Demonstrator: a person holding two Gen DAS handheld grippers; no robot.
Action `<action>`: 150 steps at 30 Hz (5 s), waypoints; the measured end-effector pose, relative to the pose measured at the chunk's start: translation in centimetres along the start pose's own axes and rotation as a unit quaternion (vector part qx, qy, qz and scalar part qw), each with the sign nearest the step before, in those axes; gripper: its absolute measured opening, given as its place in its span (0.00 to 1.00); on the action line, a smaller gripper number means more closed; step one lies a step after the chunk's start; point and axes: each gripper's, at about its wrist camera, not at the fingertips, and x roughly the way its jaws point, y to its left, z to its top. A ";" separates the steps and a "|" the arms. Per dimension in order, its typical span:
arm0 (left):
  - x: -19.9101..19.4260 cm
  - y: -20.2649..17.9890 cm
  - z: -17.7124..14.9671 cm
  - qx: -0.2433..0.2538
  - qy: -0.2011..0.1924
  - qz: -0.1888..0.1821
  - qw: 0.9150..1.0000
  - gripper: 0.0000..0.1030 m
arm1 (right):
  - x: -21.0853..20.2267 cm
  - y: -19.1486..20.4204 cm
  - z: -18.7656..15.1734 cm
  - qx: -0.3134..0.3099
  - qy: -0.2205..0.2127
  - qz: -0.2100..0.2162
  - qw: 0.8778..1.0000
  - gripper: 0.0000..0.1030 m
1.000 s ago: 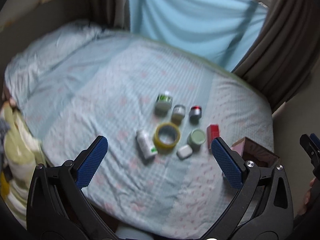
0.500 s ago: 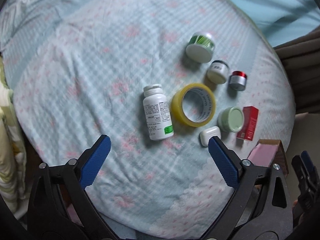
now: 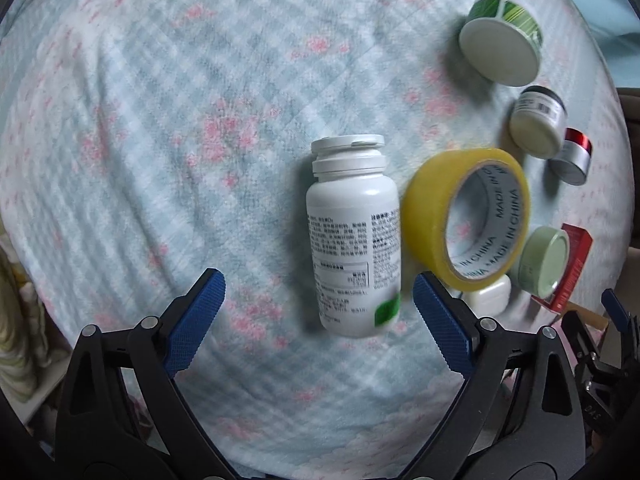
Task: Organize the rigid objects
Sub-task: 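Lower left tool onto white pill bottle while right tool grasps pale green jar, then lift pill bottle with left tool while right tool carries green jar toward box, then lower both held items into cardboard box and open both tools, then withdraw both tools from the box back over the remaining objects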
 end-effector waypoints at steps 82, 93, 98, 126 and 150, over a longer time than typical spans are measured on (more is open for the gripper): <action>-22.4 -28.6 -24.2 0.400 -0.197 -0.125 0.886 0.47 | -22.6 -18.1 -19.8 0.219 -0.115 -0.004 0.969 0.64; -11.4 -42.0 -33.6 0.506 -0.099 -0.092 0.852 0.47 | -15.1 -27.9 -29.3 0.277 -0.052 -0.005 0.960 0.64; -5.1 -46.3 -35.6 0.546 -0.052 -0.061 0.834 0.47 | -10.4 -29.8 -31.5 0.251 -0.035 0.005 0.967 0.64; 3.0 -48.0 -37.2 0.662 -0.022 0.049 0.748 1.00 | -3.8 -26.0 -32.2 0.125 -0.009 -0.011 0.992 1.00; -11.5 -41.9 -34.9 0.594 -0.092 -0.014 0.799 1.00 | -13.0 -26.4 -31.4 0.192 -0.008 -0.020 0.981 1.00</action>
